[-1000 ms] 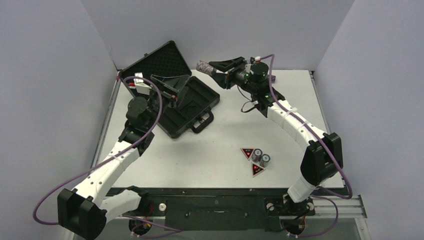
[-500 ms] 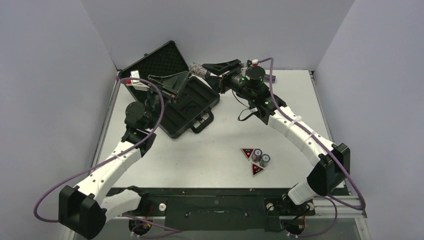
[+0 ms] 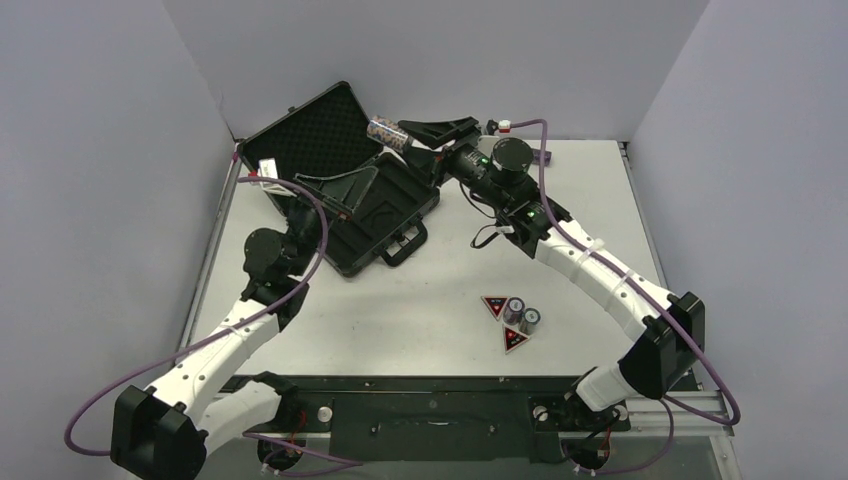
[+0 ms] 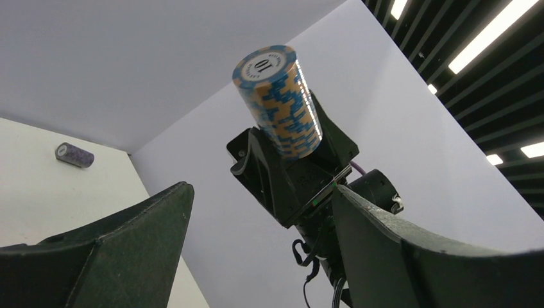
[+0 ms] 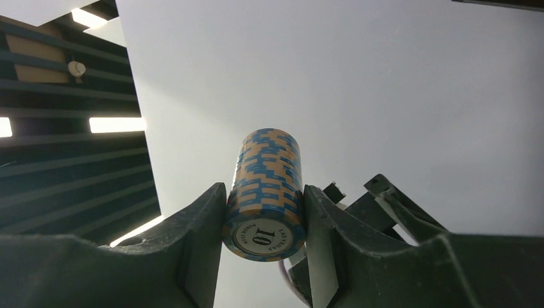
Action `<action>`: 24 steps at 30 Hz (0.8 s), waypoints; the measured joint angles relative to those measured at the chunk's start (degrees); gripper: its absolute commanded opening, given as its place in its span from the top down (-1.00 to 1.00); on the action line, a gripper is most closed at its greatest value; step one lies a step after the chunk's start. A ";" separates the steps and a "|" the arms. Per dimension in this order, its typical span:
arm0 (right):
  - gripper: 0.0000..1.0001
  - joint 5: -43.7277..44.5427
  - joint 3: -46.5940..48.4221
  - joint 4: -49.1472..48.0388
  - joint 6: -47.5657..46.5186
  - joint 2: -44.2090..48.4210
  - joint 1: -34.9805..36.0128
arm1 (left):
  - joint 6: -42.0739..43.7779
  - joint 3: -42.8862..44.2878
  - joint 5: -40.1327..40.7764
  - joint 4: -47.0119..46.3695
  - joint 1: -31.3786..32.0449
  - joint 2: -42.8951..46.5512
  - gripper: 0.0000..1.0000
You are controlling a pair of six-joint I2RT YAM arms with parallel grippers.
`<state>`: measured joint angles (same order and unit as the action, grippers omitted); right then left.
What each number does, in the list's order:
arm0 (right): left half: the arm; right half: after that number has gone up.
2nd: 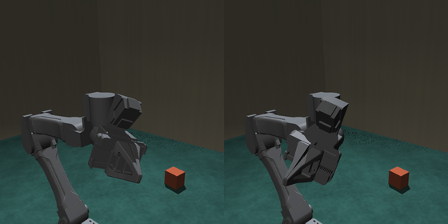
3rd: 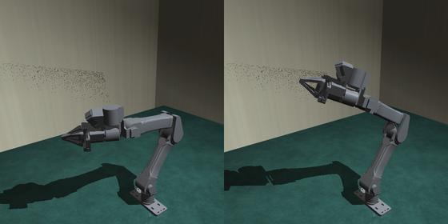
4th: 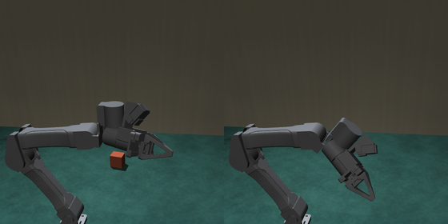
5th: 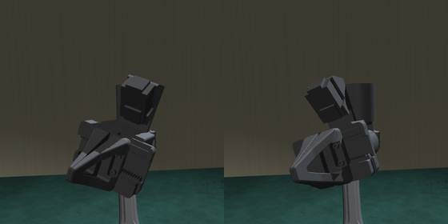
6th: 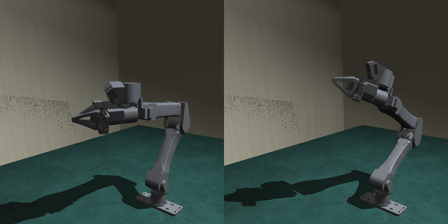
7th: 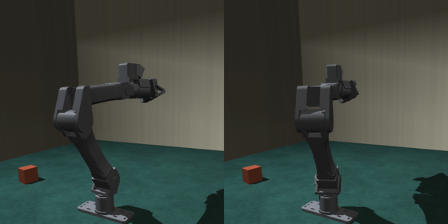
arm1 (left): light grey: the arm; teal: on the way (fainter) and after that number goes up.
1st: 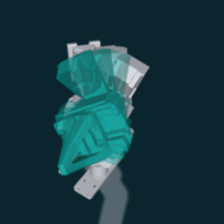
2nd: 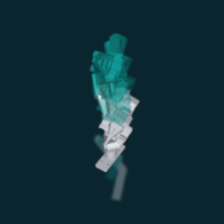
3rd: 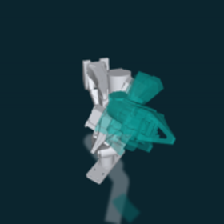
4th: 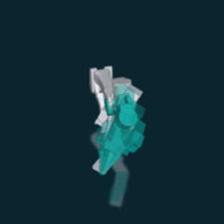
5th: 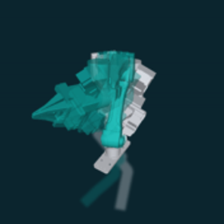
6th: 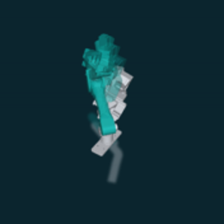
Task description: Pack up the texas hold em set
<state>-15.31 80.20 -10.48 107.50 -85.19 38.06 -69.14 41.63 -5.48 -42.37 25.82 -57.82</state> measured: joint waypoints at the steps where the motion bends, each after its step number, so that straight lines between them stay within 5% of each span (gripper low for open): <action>1: 1.00 -0.20 -0.28 -0.72 0.44 0.00 0.22 | 0.24 -0.81 -0.26 -0.79 0.00 0.15 -0.50; 24: 1.00 -4.66 -2.45 -5.42 4.00 -2.69 1.84 | 5.40 -2.08 0.70 -11.76 -0.15 -1.84 -0.40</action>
<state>-19.97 77.76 -15.90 111.50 -87.88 39.90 -63.75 39.55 -4.78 -54.13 25.67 -59.66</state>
